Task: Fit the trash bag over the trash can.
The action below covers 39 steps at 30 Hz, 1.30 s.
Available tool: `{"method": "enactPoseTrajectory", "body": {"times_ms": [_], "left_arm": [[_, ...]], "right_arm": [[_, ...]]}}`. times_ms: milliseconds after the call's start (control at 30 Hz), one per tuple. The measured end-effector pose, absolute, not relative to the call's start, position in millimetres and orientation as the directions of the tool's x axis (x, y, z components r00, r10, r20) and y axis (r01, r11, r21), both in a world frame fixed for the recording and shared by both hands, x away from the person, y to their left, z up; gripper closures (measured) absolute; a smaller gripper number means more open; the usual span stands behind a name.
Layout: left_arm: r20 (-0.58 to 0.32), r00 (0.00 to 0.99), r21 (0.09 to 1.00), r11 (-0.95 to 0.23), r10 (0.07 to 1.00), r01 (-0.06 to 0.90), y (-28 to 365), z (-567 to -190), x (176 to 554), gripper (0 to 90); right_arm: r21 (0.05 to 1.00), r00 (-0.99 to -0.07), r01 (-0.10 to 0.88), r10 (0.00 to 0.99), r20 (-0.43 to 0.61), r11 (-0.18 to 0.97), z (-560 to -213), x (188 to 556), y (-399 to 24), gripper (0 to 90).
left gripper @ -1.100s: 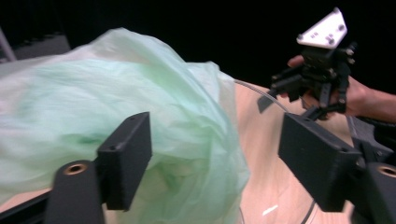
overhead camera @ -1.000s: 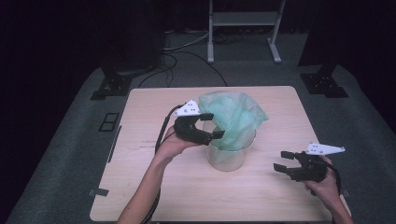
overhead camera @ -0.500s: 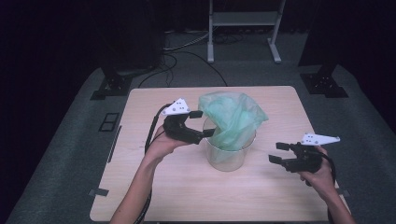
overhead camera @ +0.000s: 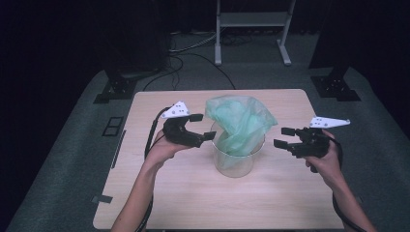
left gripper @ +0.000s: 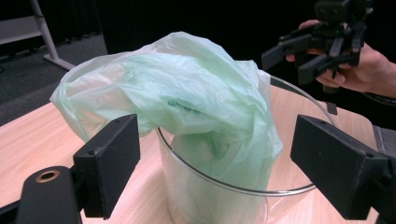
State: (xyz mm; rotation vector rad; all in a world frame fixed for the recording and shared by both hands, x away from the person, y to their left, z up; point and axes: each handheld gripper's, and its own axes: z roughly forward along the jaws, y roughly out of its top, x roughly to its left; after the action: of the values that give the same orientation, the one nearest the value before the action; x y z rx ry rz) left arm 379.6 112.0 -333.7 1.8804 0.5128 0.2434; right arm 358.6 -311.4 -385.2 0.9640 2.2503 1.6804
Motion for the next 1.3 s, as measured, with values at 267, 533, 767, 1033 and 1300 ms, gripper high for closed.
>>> {"method": "enactPoseTrajectory", "body": {"times_ms": [267, 533, 767, 1033, 1300], "left_arm": [[-0.085, 0.882, 0.927, -0.289, 0.464, 0.241, 114, -337, 380, 14.6], [-0.088, 0.884, 0.924, -0.294, 0.459, 0.244, 112, -338, 382, 14.7], [-0.087, 0.886, 0.921, -0.302, 0.455, 0.245, 110, -340, 382, 14.7], [-0.086, 0.887, 0.921, -0.304, 0.454, 0.245, 108, -339, 382, 14.7], [-0.086, 0.887, 0.920, -0.305, 0.454, 0.246, 107, -339, 383, 14.7]], "right_arm": [[0.903, -0.771, 0.412, 0.576, 0.273, 0.123, -374, 379, -313, 27.8], [0.890, -0.784, 0.436, 0.541, 0.305, 0.130, -377, 384, -305, 36.1], [0.880, -0.784, 0.456, 0.528, 0.325, 0.136, -373, 387, -299, 50.5], [0.864, -0.781, 0.479, 0.526, 0.337, 0.158, -372, 389, -294, 61.7], [0.849, -0.764, 0.494, 0.559, 0.322, 0.186, -369, 389, -287, 76.5]]}}
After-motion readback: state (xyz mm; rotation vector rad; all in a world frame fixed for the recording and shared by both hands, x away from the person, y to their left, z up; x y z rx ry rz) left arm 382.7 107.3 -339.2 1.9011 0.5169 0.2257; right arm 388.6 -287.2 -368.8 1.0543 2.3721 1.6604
